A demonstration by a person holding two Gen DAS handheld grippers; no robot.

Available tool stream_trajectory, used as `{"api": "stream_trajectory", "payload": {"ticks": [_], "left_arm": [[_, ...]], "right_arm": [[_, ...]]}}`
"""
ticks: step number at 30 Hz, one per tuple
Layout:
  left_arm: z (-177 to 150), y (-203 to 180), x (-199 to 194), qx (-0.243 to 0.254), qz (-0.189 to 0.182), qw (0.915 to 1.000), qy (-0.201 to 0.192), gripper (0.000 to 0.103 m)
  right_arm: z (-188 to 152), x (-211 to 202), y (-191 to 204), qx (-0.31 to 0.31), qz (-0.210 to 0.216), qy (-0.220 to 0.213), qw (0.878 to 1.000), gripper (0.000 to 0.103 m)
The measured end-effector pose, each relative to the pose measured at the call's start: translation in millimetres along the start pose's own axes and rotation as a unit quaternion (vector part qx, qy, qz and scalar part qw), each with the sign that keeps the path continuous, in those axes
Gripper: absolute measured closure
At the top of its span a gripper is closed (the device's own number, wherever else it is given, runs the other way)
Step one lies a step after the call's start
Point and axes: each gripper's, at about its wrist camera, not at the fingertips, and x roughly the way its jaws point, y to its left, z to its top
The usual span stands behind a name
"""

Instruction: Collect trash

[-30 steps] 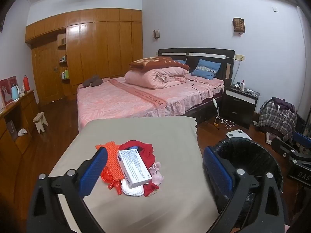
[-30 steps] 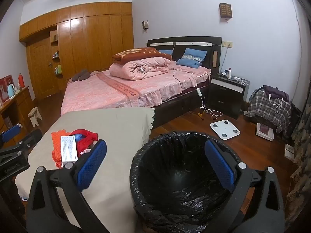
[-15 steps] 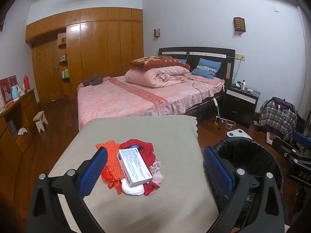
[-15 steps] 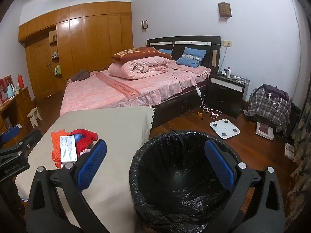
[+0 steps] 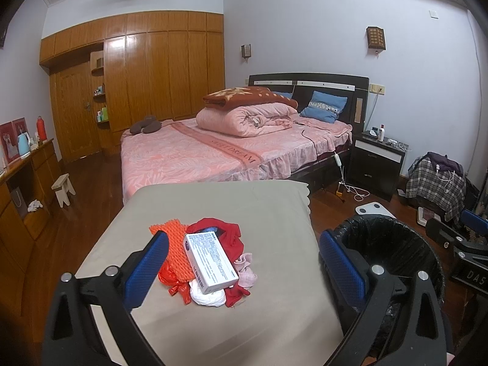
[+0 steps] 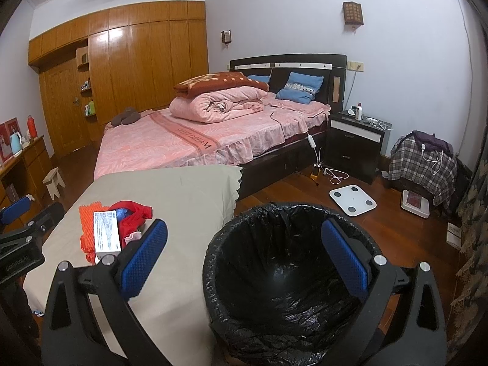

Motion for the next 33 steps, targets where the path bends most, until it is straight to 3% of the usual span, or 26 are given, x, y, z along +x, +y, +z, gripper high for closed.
{"api": "stream_trajectory", "payload": {"ticks": [33], "left_arm": [[0.2,0.2,0.3,-0.002,0.0,1.0,0.002,0.006]], "right_arm": [[-1.5,3.5,0.0,0.001,-0.001,0.002,1.0,0.005]]}}
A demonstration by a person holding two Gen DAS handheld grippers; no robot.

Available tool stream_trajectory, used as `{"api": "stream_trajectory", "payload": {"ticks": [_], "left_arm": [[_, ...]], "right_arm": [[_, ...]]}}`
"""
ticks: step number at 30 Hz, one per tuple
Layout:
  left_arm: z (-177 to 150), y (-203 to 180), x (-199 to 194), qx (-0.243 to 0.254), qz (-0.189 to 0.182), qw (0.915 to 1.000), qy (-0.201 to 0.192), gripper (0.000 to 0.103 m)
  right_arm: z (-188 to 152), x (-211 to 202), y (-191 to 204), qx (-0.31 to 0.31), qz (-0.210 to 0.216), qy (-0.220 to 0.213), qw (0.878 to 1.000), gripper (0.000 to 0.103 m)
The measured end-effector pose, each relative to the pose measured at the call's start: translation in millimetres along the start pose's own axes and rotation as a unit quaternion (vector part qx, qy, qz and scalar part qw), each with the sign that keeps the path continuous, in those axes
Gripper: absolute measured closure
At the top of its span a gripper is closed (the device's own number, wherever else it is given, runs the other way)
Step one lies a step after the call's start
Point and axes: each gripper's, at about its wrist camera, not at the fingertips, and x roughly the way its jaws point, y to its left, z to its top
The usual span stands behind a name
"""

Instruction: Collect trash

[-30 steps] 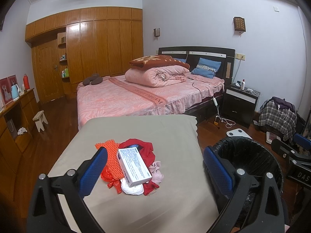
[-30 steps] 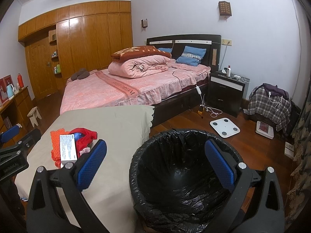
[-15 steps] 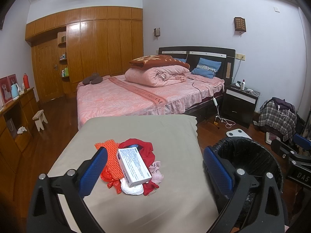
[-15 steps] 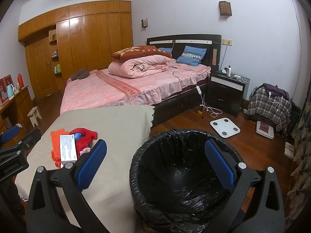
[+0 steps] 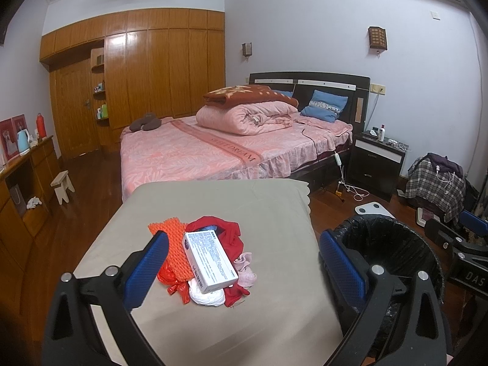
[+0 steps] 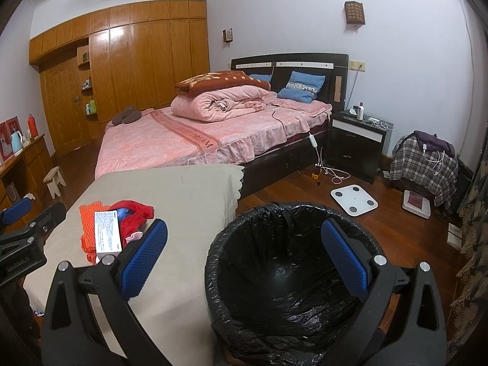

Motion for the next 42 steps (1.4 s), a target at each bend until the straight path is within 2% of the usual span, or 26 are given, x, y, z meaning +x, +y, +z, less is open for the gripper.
{"api": "stream_trajectory", "payload": {"ticks": [22,27,29,36,42], "left_arm": [[-0.1,0.2,0.2,-0.002,-0.001,1.0,0.002,0.006],[-6.6,-0.7,0.3,-0.002,-0.002,1.0,-0.002,0.006],[-7.9,10.5,7.0,-0.005,-0.002,1.0,-0.006,0.006],[-33.4,64.4,38.8,-0.01,0.062,0.9979,-0.012,0.006],[-58.6,102.6,57.3,-0.021,0.092,0.9955,-0.004,0.006]], "right_arm": [[-4.0,3.2,5.2,0.0,0.002,0.002,1.0,0.005],[-6.1,7.8,16.8,-0.001,0.013,0.0,1.0,0.005],[-5.8,14.5,25.4,-0.004,0.021,0.0,1.0,0.005],[-9.5,55.7,66.7,-0.028,0.061,0.01,0.998,0.005],[-16.3,96.6,107.7,-0.032,0.105,0.028,0.994,0.005]]}}
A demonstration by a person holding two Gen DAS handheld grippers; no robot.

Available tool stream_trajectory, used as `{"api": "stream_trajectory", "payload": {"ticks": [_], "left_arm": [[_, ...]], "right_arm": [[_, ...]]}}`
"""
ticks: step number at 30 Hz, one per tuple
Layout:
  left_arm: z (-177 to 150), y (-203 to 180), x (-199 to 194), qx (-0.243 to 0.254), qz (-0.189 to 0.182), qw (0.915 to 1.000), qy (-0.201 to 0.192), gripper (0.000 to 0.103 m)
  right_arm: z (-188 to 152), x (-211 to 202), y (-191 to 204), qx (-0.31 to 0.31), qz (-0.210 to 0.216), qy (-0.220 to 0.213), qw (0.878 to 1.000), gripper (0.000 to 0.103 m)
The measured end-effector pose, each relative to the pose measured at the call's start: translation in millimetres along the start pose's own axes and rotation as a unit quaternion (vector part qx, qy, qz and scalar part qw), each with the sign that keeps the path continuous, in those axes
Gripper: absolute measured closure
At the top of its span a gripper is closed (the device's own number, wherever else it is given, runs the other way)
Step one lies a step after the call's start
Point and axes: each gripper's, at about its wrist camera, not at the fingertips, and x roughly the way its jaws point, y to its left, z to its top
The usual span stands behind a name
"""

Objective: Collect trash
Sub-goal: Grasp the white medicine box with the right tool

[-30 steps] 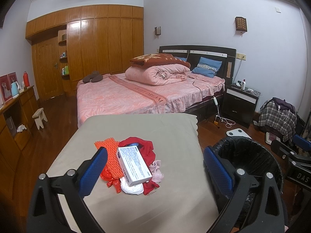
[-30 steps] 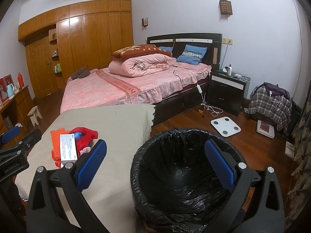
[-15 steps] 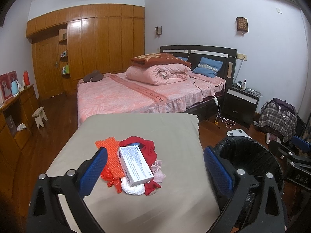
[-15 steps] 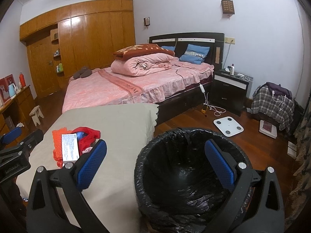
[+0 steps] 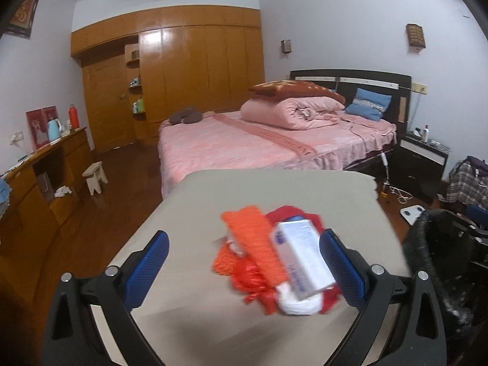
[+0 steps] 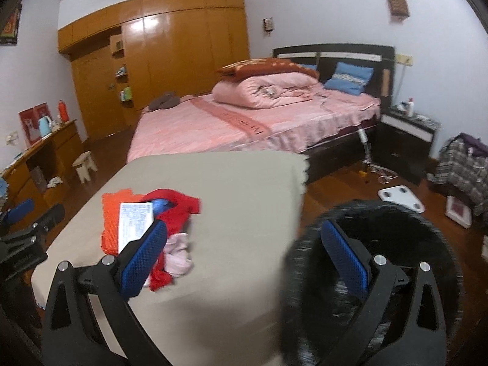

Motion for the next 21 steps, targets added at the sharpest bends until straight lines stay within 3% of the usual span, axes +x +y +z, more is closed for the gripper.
{"api": "stream_trajectory", "payload": {"ticks": [4,8,16,21], "left_arm": [[-6.2,16.0,12.0,-0.004,0.013,0.9998,0.015,0.006],[-11.6,31.0,24.0,-0.011,0.019,0.9995,0.023,0.006],[-20.6,50.6,29.4,-0.025,0.025,0.9988,0.034,0.006],[-22.9,61.8,33.1,-0.035,0.028,0.9983,0.038,0.006]], "right_arm": [[-4.7,27.6,32.1,-0.021,0.02,0.001,1.0,0.008],[-11.7,52.2,59.3,-0.027,0.053,0.026,0.998,0.021],[-26.1,70.2,97.7,-0.051,0.091,0.05,0.993,0.022],[-31.0,88.2,111.4,-0.062,0.091,0.07,0.991,0.022]]}}
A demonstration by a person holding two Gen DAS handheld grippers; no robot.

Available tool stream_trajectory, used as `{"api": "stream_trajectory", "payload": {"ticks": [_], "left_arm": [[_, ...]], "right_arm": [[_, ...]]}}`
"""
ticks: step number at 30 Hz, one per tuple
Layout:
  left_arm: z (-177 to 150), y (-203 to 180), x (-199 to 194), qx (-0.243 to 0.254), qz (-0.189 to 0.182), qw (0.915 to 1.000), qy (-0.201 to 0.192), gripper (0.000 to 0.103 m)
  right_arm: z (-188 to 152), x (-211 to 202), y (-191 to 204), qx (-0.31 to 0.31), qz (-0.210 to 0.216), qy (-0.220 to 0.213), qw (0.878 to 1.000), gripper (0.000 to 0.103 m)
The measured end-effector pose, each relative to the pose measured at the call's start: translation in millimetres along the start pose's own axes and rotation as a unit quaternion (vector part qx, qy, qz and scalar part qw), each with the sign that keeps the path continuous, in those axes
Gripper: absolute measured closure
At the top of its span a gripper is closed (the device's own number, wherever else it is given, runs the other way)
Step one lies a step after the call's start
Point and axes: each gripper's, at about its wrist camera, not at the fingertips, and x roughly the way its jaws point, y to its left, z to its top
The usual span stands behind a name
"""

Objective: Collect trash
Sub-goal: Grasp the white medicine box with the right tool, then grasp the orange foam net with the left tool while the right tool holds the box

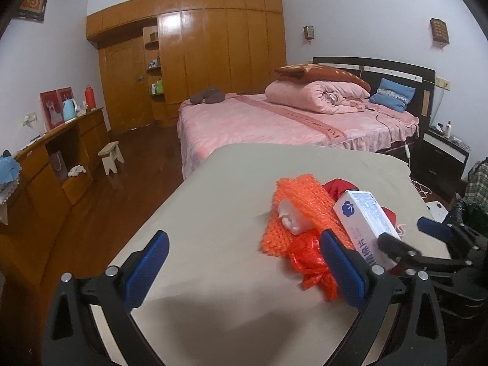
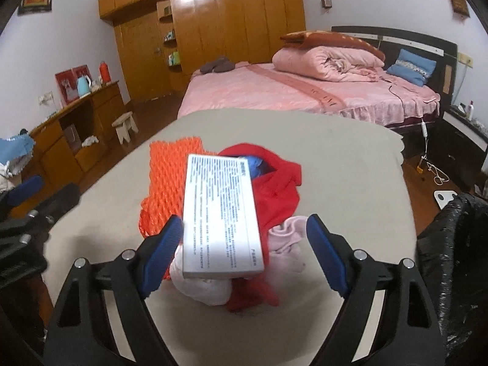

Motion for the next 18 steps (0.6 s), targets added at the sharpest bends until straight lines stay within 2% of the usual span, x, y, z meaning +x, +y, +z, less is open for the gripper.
{"api": "stream_trajectory", "payload": {"ticks": [3,8,9,10,14,18], "left_arm": [[0.9,2.9,1.6,-0.001,0.001,1.0,0.003,0.006],[0.9,2.8,6.1,-0.005,0.001,0.9999,0.009,0.006],[0.9,2.1,6.5,-0.005,0.0,0.9999,0.01,0.006],[0.7,2.0,7.0,-0.005,0.0,0.9999,0.01,0.006],[0.5,1.5,7.8,-0.007,-0.004,0.9999,0.012,0.006],[3.4,-1.8,9.1,-0.011,-0.012,0.9998,0.013,0.006]], "right_arm": [[0.7,6.6,4.3,0.002,0.011,0.011,1.0,0.023],[-3.6,11.8,6.6,-0.006,0.036,0.028,0.999,0.032],[-3.1,11.7,8.4,-0.012,0.044,0.032,0.998,0.042],[-3.3,12.6,8.9,-0.014,0.052,0.034,0.998,0.047],[-1.7,4.7,5.8,-0.008,0.063,0.031,0.998,0.047],[5.0,-16.2,-3.9,-0.013,0.058,0.003,0.998,0.047]]}}
